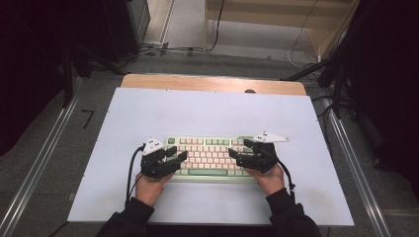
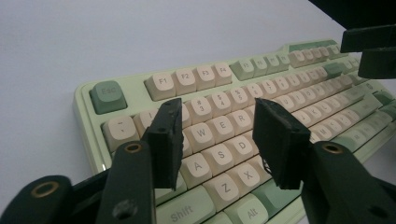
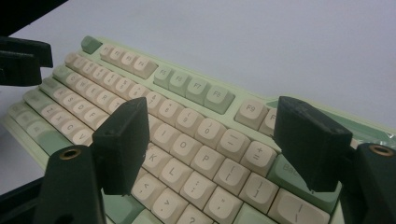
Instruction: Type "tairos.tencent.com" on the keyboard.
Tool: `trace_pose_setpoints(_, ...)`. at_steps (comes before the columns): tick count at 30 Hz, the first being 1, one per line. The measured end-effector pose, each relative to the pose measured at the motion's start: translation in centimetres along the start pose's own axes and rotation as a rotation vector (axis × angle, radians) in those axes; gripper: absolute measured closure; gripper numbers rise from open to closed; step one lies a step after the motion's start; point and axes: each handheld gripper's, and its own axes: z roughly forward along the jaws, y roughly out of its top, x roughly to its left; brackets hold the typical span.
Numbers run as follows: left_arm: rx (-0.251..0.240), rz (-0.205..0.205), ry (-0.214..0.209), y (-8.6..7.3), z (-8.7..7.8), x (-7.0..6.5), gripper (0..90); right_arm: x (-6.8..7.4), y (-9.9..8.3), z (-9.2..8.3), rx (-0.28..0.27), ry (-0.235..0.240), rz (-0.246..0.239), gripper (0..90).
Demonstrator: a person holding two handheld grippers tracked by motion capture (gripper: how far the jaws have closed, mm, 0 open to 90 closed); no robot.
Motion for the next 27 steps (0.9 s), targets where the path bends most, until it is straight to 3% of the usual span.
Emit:
trace_pose_setpoints(3,0.006,0.012,0.000,0.0,0.1,-0.1,61.0,0.0,0.0,0.0,0.000,0.000,-0.003,25.3)
trace_pose_setpoints(7,0.019,0.034,0.001,0.0,0.1,-0.3,79.2,0.0,0.0,-0.1,-0.001,-0.001,0.001,25.9)
trace_pose_setpoints(11,0.035,0.042,-0.003,0.0,0.3,-0.4,89.5,-0.1,-0.1,-0.2,-0.002,-0.003,0.000,26.0)
trace_pose_setpoints(27,0.088,0.062,-0.013,-0.1,1.2,-0.7,90.0,-0.2,-0.2,-0.5,-0.003,-0.009,0.006,26.8)
